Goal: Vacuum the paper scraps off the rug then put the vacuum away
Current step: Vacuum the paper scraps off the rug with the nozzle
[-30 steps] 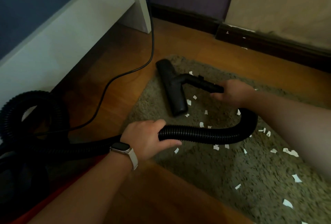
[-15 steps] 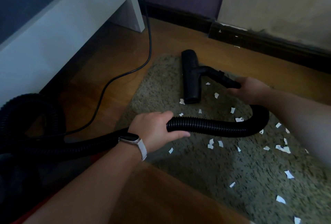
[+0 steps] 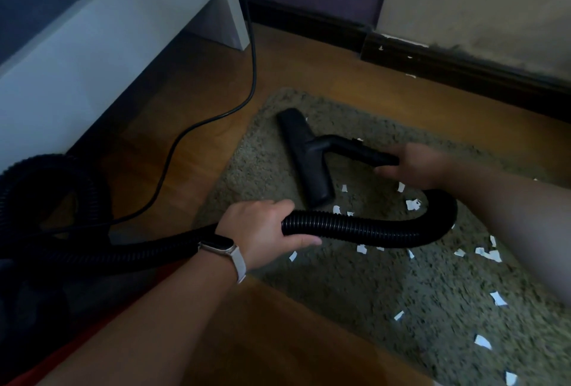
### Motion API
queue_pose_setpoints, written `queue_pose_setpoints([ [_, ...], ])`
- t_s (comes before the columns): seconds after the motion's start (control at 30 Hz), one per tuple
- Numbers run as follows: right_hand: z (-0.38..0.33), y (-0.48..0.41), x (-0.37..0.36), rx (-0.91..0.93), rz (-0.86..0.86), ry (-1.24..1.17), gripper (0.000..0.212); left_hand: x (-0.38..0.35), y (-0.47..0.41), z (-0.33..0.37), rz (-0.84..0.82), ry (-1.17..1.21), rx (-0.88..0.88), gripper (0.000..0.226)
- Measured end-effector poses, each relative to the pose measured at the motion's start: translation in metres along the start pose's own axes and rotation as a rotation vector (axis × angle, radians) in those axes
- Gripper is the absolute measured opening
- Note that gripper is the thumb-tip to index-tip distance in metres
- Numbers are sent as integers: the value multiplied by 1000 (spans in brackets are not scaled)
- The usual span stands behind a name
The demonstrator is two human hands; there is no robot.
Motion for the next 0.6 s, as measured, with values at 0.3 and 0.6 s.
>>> queue_pose_setpoints([
  [0.3,27,17,11,-103,45,-75,25,5,-10,16,-39,11,-4,69],
  [0.6,2,12,6,-27,-11,13,29,2,0,11,-32,-13,-7,71],
])
Point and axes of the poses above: each hand's wrist, its own y-axis away from the middle knuckle, its own x-axis out of the back of the hand, z = x × y, the point moved 1 cm from there along -y, towards the middle knuckle, and after that the axes turned 6 degrees about x, right-handed, at the moved point
